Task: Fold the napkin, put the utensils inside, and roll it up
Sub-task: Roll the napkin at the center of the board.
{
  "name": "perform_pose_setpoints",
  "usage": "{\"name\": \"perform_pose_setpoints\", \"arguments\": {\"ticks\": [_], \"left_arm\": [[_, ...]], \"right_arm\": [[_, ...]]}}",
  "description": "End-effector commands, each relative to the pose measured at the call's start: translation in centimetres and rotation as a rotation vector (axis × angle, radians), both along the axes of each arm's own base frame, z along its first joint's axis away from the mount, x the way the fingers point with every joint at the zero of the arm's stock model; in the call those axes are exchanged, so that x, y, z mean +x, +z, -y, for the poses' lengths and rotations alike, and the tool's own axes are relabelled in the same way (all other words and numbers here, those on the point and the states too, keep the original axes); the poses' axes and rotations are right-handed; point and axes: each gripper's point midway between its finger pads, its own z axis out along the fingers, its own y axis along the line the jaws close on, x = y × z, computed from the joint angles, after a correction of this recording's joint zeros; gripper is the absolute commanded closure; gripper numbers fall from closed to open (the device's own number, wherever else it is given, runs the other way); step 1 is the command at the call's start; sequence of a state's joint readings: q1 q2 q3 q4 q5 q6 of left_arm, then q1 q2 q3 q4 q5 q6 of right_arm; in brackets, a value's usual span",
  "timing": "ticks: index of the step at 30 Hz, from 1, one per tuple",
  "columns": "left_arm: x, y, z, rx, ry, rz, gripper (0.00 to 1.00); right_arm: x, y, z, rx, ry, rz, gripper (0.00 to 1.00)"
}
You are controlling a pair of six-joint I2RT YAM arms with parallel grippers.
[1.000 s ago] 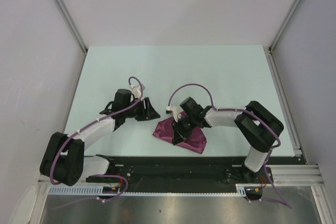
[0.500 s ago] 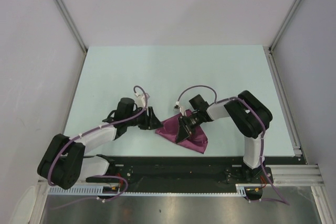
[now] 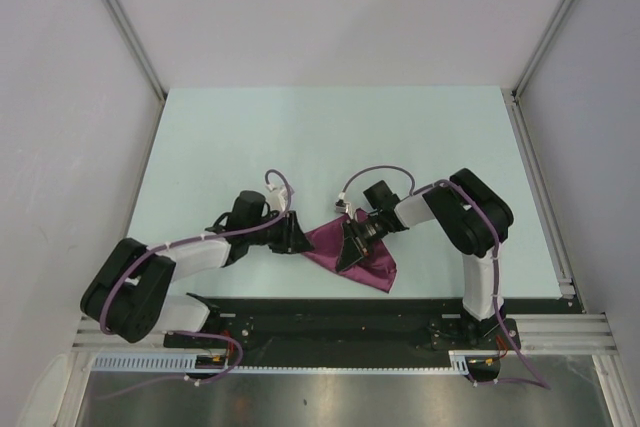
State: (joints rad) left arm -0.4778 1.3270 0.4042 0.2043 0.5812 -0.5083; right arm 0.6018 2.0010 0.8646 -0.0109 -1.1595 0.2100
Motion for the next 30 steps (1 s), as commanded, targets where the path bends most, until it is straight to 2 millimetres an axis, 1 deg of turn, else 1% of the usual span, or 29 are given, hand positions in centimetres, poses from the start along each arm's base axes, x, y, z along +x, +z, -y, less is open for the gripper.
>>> {"name": "perform_pose_setpoints", "arguments": {"ticks": [1,3,4,5,6,9,11,12,13,15,16,19,20,21,22,23,24,25,26,28,29,30], "left_arm": [[-0.2,0.3,0.8,-0.027,-0.028,0.01,0.69],[0.0,-0.1,0.6,-0.002,-0.012,-0.004,0.82],[0.1,-0.3,0.5,0.01,-0.003,-0.011,0.93],[0.5,-0.4,0.4,0.023,0.01,-0.013,0.98],[0.4,-0.6,0.3,0.035,0.013,-0.023,1.0],[0.7,-0.9,0.3,0.051,0.021,-0.048,1.0],[1.0,-1.0,0.4,0.062,0.025,-0.062,1.0],[0.9,-1.5,0.3,0.075,0.023,-0.082,1.0],[0.8,-1.8,0.3,0.084,0.023,-0.098,1.0],[0.9,-2.2,0.4,0.093,0.02,-0.12,1.0],[0.9,-2.4,0.4,0.095,0.02,-0.125,1.0],[0.8,-2.8,0.5,0.093,0.019,-0.149,1.0],[1.0,-2.7,0.6,0.092,0.019,-0.151,1.0],[1.0,-2.8,0.7,0.093,0.018,-0.155,1.0],[1.0,-2.8,0.7,0.094,0.017,-0.16,1.0],[1.1,-2.8,0.6,0.098,0.018,-0.162,1.0],[1.0,-2.8,0.6,0.099,0.016,-0.164,1.0],[1.1,-2.9,0.5,0.101,0.019,-0.169,1.0],[1.1,-2.9,0.5,0.102,0.019,-0.172,1.0],[1.2,-3.0,0.4,0.107,0.021,-0.177,1.0],[1.3,-3.0,0.4,0.107,0.019,-0.181,1.0],[1.1,-3.2,0.4,0.111,0.015,-0.189,1.0]], "right_arm": [[0.3,-2.2,0.7,-0.084,-0.031,0.0,0.78],[0.5,-2.2,0.7,-0.087,-0.036,0.002,0.75],[0.7,-2.0,0.5,-0.088,-0.037,0.008,0.75],[0.8,-2.0,0.6,-0.092,-0.04,0.013,0.73],[0.9,-2.0,0.6,-0.1,-0.044,0.022,0.71],[1.4,-1.8,0.7,-0.119,-0.056,0.043,0.62],[1.7,-1.2,0.7,-0.133,-0.061,0.068,0.56],[2.2,-1.3,0.9,-0.155,-0.074,0.098,0.51],[2.4,-0.7,1.0,-0.163,-0.08,0.121,0.5],[3.2,-0.5,1.3,-0.204,-0.099,0.17,0.46],[3.6,0.3,1.3,-0.208,-0.11,0.202,0.44],[5.2,1.4,1.7,-0.26,-0.151,0.294,0.4],[5.8,2.7,1.8,-0.256,-0.172,0.349,0.39],[6.6,2.9,2.3,-0.294,-0.204,0.399,0.35],[7.1,3.4,2.6,-0.307,-0.225,0.435,0.34],[8.1,4.8,3.0,-0.334,-0.27,0.53,0.34],[8.4,5.3,3.2,-0.352,-0.287,0.579,0.33],[8.3,5.8,3.4,-0.367,-0.293,0.632,0.32],[8.5,7.0,3.5,-0.395,-0.307,0.741,0.32],[7.9,7.6,3.5,-0.423,-0.3,0.831,0.31],[8.2,7.7,3.9,-0.464,-0.314,0.896,0.31],[7.1,8.4,2.9,-0.443,-0.289,0.942,0.31]]}}
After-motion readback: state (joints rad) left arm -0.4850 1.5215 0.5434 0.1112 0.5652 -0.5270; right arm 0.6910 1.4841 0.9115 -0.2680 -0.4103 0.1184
